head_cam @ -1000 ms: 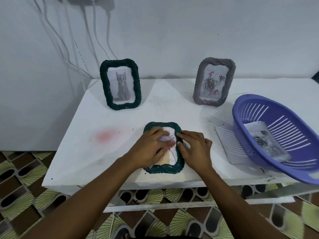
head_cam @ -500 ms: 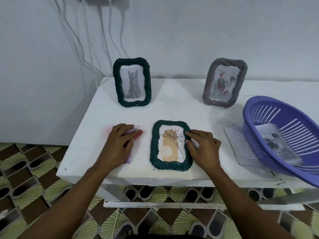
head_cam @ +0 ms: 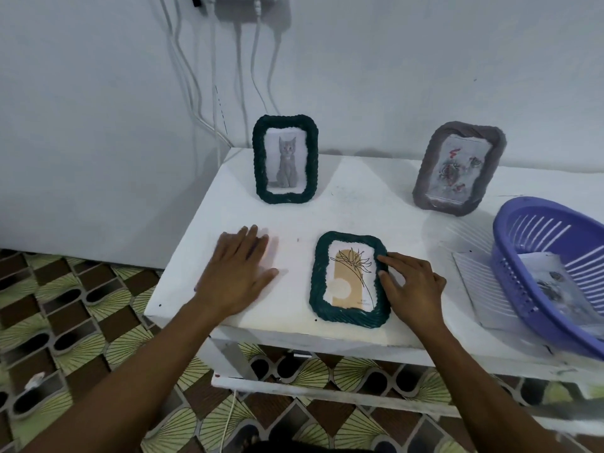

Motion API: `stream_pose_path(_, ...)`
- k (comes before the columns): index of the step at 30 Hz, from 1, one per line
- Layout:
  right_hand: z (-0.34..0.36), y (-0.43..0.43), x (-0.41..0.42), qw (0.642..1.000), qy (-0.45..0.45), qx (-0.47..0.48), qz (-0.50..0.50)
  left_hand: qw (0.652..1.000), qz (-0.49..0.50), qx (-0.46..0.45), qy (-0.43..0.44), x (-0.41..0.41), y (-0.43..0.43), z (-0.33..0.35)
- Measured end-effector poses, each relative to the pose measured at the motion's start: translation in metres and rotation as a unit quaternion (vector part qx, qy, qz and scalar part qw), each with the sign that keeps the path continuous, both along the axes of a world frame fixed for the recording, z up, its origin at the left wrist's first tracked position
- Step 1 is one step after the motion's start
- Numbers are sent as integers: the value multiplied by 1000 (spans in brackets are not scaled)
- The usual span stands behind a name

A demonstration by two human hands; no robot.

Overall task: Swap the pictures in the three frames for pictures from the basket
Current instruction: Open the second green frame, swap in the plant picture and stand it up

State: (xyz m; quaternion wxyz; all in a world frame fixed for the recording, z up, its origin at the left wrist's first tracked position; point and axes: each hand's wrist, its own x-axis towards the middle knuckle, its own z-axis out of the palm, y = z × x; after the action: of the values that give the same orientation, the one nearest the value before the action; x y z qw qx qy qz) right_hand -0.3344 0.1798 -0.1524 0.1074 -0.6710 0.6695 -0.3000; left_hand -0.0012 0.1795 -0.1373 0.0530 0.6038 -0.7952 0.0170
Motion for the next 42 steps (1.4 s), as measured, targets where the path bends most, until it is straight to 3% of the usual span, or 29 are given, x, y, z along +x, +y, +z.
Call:
stream_pose_path(4, 5, 2, 3, 999, -19, 40, -3, 990, -56, 49, 116, -64, 11, -4)
stream_pose_path(7, 10, 1, 7, 997, -59, 55, -2, 965, -51, 65, 249, -98, 7, -10)
stream_pose_path(10, 15, -4, 6, 993, -103, 55, 8, 910, 7, 58, 410, -116, -2, -5)
stream_pose_path(12, 23, -10, 2, 977, -206, 59, 8, 871, 43, 68, 485, -123, -10, 5)
stream_pose_path(14, 38, -19, -3, 938, -336, 87, 2, 815, 64, 113, 565, -125, -23, 19)
stream_pose_path(17, 61, -39, -13, 903, -419, 90, 10, 733, 14, 211, 647, -124, -48, 43)
stream_pose_path(20, 80, -58, -19, 885, -461, 60, 18, 698, -52, 257, 667, -127, -74, 61)
stream_pose_path(23, 88, -76, -23, 868, -495, 32, 36, 688, -85, 290, 659, -136, -98, 72)
stream_pose_path(26, 90, -98, -30, 864, -501, 15, 49, 700, -104, 287, 646, -143, -124, 78)
stream_pose_path(36, 88, -174, -21, 914, -403, -41, 24, 770, -77, 177, 608, -151, -202, 68)
stream_pose_path(42, 88, -207, -17, 936, -347, -53, 12, 765, -47, 160, 622, -154, -226, 65)
